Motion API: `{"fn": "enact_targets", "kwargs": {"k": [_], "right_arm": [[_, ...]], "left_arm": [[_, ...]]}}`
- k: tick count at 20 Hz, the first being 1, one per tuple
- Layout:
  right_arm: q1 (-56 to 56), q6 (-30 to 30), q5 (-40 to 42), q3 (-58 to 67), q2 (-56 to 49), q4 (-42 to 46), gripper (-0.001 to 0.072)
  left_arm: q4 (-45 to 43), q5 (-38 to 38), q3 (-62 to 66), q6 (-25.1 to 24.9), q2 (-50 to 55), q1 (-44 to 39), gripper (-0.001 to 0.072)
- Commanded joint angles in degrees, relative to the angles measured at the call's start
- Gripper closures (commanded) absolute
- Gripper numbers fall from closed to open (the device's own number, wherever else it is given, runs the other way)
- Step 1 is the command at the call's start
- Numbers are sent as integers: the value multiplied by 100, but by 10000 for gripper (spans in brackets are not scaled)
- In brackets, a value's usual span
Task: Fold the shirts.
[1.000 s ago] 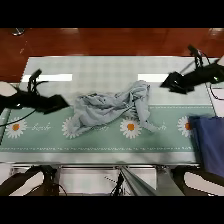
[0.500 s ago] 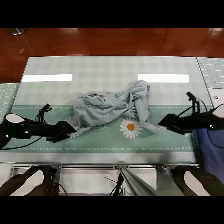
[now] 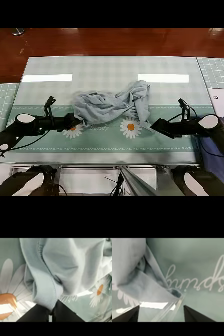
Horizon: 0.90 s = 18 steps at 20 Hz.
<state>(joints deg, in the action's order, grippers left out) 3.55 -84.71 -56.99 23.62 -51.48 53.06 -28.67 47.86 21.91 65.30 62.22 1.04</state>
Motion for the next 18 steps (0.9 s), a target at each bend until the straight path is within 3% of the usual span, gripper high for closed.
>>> {"fn": "enact_targets", "kwargs": {"k": [1,5,10,11,12,13,14,18], "right_arm": [[-39,-83,205,76,-243,-22,82],[-278,245,352,313,-916,-289,83],[-798,245,629,944,-2081,-826,100],[-935,245,605,1075,-2264,-835,149],[-1049,249,551,1207,-2404,-833,370],[-1130,348,442,1360,-2481,-833,648],[-1163,520,299,1545,-2470,-826,686],[-1049,540,-726,3191,-2076,-267,687]], "left_arm": [[129,-138,68,-22,-4,-70,679],[129,-142,68,-37,-4,-70,679],[129,-136,66,-35,-4,-70,678],[129,-136,66,-37,-4,-70,679],[129,-136,66,-35,-7,-70,679],[129,-133,68,-35,-7,-70,678],[129,-133,74,-35,-9,-61,679],[254,566,1012,-131,-142,247,679]]}}
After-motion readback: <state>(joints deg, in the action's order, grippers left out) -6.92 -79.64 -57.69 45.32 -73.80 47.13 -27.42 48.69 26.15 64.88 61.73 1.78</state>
